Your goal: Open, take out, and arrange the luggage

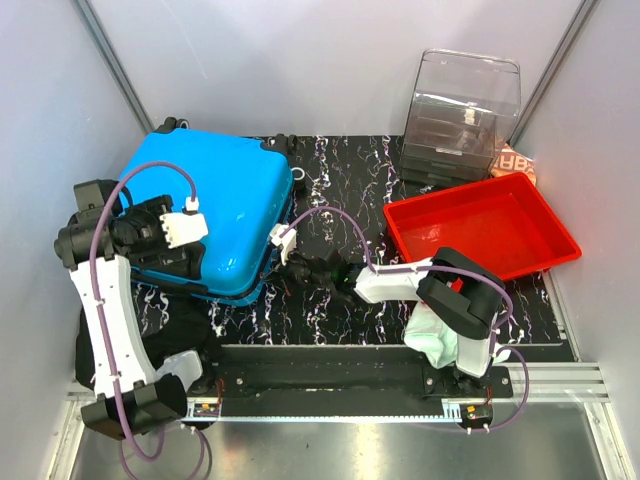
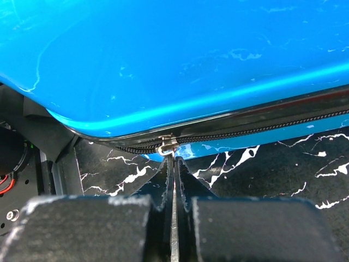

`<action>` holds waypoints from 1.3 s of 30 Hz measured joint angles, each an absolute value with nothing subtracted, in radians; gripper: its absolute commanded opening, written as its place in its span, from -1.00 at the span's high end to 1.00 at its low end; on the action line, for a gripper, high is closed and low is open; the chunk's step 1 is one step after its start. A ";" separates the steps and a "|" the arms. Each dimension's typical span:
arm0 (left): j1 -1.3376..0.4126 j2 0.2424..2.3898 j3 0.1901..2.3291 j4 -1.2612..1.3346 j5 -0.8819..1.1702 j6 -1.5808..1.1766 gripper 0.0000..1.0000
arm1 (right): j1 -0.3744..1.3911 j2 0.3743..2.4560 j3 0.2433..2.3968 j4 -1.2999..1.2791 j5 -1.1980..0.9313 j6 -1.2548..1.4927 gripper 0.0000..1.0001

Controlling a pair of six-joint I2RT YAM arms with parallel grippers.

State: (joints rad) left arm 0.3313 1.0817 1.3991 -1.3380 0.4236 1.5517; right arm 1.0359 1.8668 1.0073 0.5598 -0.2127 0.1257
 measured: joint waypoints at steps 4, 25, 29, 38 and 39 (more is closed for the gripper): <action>0.333 1.002 1.349 -1.319 0.422 1.637 -0.59 | 1.031 1.872 1.007 0.566 -0.228 0.126 1.00; 0.327 1.033 1.134 -1.385 0.430 1.746 -0.33 | 1.021 1.907 1.007 0.608 -0.249 0.135 1.00; 0.327 1.034 1.122 -1.346 0.429 1.766 -0.09 | 1.018 1.917 1.007 0.622 -0.261 0.137 1.00; 0.321 1.050 1.133 -1.359 0.419 1.851 1.00 | 1.003 1.939 0.997 0.691 -0.279 0.139 0.68; 0.321 1.052 1.133 -1.359 0.420 1.853 1.00 | 1.000 1.944 0.995 0.705 -0.280 0.139 0.67</action>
